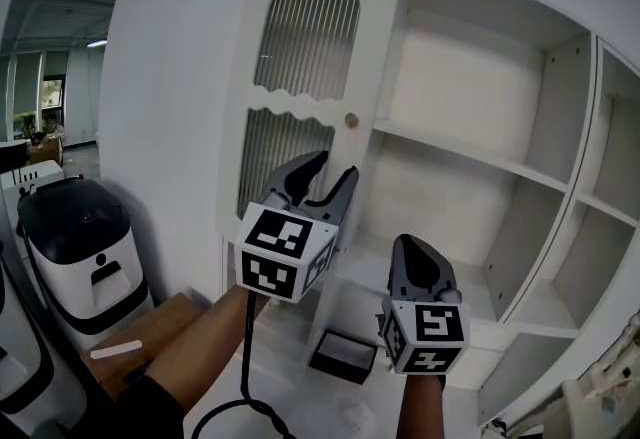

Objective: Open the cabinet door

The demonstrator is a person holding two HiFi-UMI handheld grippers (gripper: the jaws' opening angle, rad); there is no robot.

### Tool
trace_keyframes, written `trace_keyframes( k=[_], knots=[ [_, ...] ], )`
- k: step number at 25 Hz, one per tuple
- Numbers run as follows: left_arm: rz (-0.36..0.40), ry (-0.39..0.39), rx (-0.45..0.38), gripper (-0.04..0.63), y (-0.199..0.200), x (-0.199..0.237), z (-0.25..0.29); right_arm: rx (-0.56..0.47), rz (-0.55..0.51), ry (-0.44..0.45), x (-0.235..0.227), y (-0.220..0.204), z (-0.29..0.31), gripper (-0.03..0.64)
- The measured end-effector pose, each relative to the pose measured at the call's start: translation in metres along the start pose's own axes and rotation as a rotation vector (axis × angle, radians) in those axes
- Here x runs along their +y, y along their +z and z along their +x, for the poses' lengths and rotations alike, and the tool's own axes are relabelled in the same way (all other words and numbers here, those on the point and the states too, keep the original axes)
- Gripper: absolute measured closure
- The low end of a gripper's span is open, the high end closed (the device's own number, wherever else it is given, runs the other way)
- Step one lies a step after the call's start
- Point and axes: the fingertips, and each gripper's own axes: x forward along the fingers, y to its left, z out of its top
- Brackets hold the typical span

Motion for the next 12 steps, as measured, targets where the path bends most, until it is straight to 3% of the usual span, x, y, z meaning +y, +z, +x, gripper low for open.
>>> trace_keyframes(
  k=[6, 12],
  knots=[
    [0.117, 0.029, 0.007, 0.436, 0.014, 0.014, 0.035, 0.022, -0.012, -0.007, -0.006, -0.010, -0.002, 0.597],
    [0.113, 0.034, 0.016, 0.436, 0.022, 0.023, 0.056, 0.043, -0.011, -0.025, -0.017, -0.020, -0.001, 0.597]
  ],
)
